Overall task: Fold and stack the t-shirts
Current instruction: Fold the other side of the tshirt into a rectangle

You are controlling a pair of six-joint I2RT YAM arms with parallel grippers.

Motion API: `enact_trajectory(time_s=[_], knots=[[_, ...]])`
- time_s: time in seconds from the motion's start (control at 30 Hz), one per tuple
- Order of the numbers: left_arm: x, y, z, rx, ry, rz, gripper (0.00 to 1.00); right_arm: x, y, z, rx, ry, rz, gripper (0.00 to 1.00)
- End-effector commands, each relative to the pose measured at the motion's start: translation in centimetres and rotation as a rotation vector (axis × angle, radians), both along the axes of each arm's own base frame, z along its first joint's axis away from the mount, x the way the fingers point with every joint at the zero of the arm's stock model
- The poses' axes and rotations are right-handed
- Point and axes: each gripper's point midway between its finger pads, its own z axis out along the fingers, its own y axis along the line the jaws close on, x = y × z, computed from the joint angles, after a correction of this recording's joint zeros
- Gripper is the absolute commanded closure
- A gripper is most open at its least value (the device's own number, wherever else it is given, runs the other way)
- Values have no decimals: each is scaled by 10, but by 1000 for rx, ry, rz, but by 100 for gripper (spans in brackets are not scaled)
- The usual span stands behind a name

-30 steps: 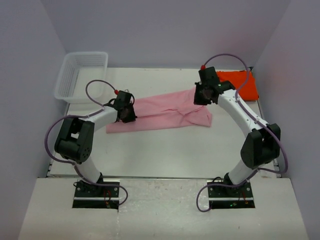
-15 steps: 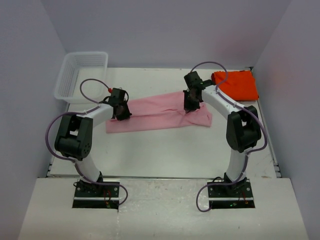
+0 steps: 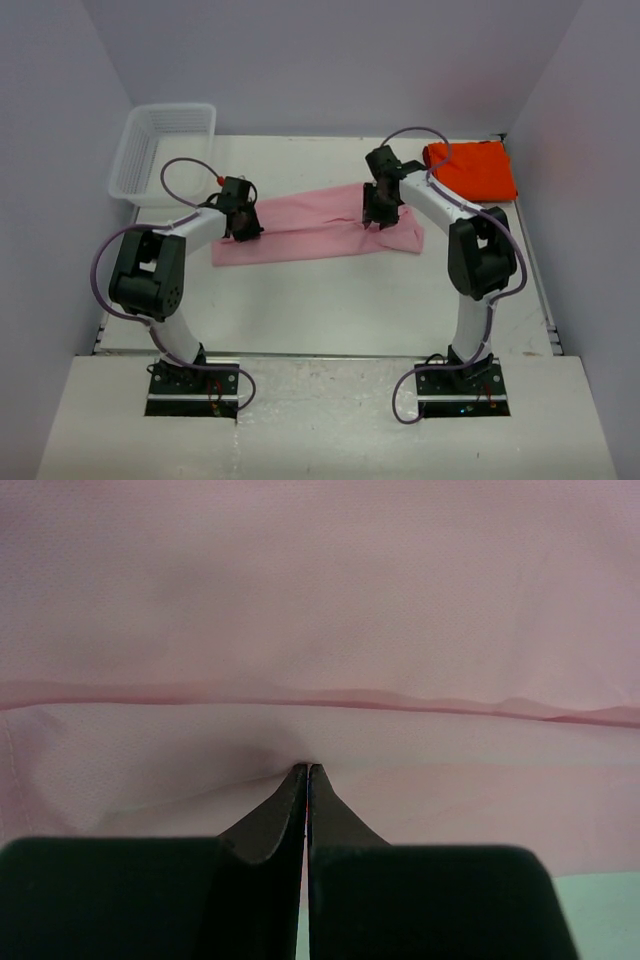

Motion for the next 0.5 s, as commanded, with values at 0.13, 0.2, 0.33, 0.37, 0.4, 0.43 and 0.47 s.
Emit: enact_trajectory(time_s=[0.13,0.2,0.33,0.37,0.4,0.43,0.47], knots=[[5,-2,30,-19,-79,-31,100,10,10,-7,31,4,-11,56],[5,-1,32,-19,-85,-32,100,11,15,-9,52,12,-4,58],[2,-5,35,-40,-90,-51,100,20,20,-11,62,8,-6,63],[2,-5,36,-40,-92,-51,100,24,22,-11,64,4,-8,66],[1,-5,38,-40,-95,-52,100,27,22,-11,66,1,-10,68],[1,-5,38,-40,-95,-52,100,29,23,-12,64,2,-9,69],[1,-5,39,-40,-98,-54,100,31,24,-12,61,-1,-11,76]])
